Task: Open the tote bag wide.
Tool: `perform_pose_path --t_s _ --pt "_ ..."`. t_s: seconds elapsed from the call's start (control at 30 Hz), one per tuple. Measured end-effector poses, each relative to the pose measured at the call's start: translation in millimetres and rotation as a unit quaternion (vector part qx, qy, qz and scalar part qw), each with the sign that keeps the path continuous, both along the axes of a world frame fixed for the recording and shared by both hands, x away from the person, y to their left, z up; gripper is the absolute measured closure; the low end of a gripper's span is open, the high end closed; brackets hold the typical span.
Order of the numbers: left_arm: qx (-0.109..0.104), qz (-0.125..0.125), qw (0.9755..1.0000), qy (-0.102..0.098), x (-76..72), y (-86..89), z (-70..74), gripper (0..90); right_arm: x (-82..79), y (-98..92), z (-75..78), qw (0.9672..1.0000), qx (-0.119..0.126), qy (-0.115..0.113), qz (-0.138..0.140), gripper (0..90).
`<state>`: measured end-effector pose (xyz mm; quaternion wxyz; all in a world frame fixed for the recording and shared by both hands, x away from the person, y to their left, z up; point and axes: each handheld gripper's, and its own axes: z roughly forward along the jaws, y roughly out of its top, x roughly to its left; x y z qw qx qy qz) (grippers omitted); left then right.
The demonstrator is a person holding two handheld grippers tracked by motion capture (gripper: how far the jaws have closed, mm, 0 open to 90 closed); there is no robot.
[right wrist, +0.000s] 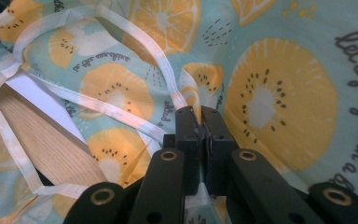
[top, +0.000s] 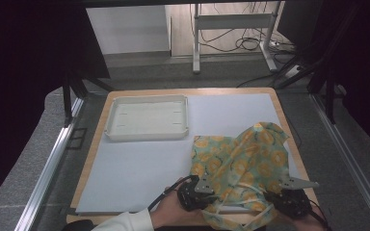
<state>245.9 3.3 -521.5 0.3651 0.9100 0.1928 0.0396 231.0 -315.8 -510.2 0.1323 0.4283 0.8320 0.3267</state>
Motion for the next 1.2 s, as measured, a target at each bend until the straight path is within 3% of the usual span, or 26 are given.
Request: perform_pose_path --t_s 0.1,0.27,0.37,0.47,0.67,0.93,1.13,1.2 --pt "-0.010 -0.003 0.9999 0.010 1.7 3.0 1.2 86.8 -0.3 -0.9 0.9 1.0000 0.001 -0.004 -0.002 86.6" --pt "-0.048 -0.001 0.9986 0.020 1.8 12.6 9.5 89.3 -2.2 -4.1 5.8 0.9998 0.012 -0.012 -0.005 86.8" --pt "-0.066 0.001 0.9973 0.032 4.2 17.7 14.1 89.6 -3.1 -5.3 9.1 0.9997 0.019 -0.017 -0.006 87.1" --pt "-0.097 0.004 0.9944 0.041 6.6 27.0 24.2 89.6 -7.2 -5.8 19.8 0.9985 0.041 -0.037 0.000 87.4" --pt "-0.124 0.001 0.9918 0.031 6.2 36.5 39.4 89.6 -15.4 -5.5 41.7 0.9945 0.071 -0.076 0.006 88.0" --pt "-0.146 0.006 0.9889 0.027 10.5 44.8 52.1 89.6 -18.1 -3.1 56.8 0.9904 0.089 -0.106 0.010 88.5" --pt "-0.163 0.011 0.9862 0.023 15.0 51.1 63.1 89.6 -17.4 -4.9 68.5 0.9861 0.103 -0.130 0.007 88.7" --pt "-0.170 0.012 0.9850 0.022 17.7 53.2 67.9 89.6 -16.1 -4.9 77.1 0.9832 0.107 -0.148 0.006 88.7"
